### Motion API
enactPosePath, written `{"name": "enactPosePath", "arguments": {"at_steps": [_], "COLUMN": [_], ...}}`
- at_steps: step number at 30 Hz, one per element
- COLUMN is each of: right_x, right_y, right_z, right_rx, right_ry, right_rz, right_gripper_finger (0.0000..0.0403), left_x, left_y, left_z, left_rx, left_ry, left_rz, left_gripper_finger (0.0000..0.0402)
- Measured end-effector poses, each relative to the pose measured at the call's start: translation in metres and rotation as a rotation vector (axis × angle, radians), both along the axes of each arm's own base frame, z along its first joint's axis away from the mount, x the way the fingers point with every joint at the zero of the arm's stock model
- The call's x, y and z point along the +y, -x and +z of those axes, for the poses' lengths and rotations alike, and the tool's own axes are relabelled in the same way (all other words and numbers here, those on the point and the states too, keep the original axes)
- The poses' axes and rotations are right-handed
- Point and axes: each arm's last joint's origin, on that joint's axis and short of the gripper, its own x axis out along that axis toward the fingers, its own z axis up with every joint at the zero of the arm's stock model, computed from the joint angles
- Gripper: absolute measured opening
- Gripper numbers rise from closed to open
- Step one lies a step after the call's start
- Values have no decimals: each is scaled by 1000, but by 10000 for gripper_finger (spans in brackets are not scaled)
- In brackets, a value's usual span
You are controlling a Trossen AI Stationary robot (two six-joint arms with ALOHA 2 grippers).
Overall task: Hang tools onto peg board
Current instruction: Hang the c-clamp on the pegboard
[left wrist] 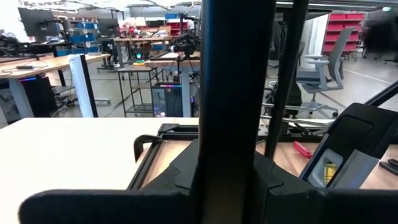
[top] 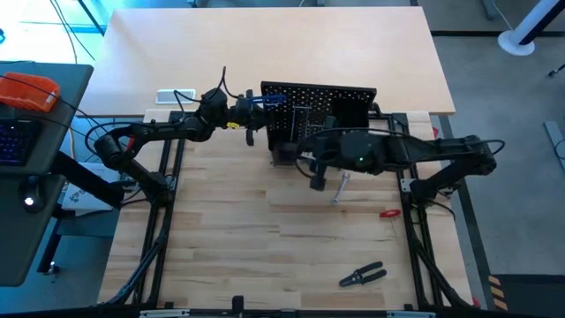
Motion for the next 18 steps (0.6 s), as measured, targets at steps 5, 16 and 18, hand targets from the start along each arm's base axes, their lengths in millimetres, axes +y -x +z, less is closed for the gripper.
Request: {"name": "enactPosePath", "arguments": {"at_steps": [5, 16, 18], "right_x": [7, 26, 31], "right_y": [0, 6, 8], "right_z": [-1, -7, -10], "right_rx": [-1, 58, 89], "right_ry": [30, 22, 9], "right_rz": [-49, -9, -1], "right_gripper_finger": [146, 146, 146], "left_x": [0, 0, 0], "left_y": [0, 0, 0], "left_z": [0, -1, -1], "left_rx": [1, 1, 2], "left_ry": [2, 5, 5], "left_rz": [2, 7, 7], "left_gripper_finger": [57, 57, 57]}}
